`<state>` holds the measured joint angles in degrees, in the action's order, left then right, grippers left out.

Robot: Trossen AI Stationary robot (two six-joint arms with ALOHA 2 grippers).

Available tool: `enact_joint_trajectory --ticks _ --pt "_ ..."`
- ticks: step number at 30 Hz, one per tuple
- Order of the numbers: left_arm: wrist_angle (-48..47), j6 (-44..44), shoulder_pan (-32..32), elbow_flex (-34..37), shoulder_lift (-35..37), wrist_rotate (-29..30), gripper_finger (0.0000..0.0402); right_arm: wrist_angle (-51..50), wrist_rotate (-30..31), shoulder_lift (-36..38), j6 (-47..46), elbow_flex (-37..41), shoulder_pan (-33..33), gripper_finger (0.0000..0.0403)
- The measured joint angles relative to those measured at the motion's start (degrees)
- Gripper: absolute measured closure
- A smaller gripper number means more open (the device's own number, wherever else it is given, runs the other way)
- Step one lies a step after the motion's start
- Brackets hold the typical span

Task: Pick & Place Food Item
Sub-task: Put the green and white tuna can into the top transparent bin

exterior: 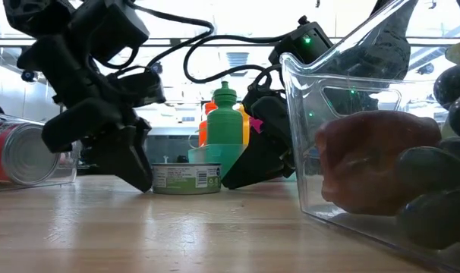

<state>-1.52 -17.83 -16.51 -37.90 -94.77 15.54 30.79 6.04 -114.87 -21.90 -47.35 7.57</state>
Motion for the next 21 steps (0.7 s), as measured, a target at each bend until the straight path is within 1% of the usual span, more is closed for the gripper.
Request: enact_joint_trajectory --ticks 5,11,15,18,21 --pt "-0.29 0.02 0.00 -0.80 -0.01 0.69 0.0242 -0.05 0.00 0.00 0.03 0.00 0.00 0.0269" --pt "-3.60 -0.10 0.00 -2.31 -0.01 0.63 0.0242 -0.25 0.02 0.00 -0.01 0.00 0.00 0.0269" --pt "-6.32 -0.23 0.00 -2.71 0.01 -0.75 0.0242 -0.31 0.02 0.00 -0.01 0.00 0.00 0.0269" --pt "-6.62 -0.45 0.00 -2.70 0.04 -2.08 0.0242 -0.31 0.02 0.00 -0.01 0.00 0.00 0.0269" --pt "-6.72 -2.97 0.00 -2.72 0.18 -3.33 0.0242 -0.33 0.02 0.00 -0.01 0.00 0.00 0.0269"
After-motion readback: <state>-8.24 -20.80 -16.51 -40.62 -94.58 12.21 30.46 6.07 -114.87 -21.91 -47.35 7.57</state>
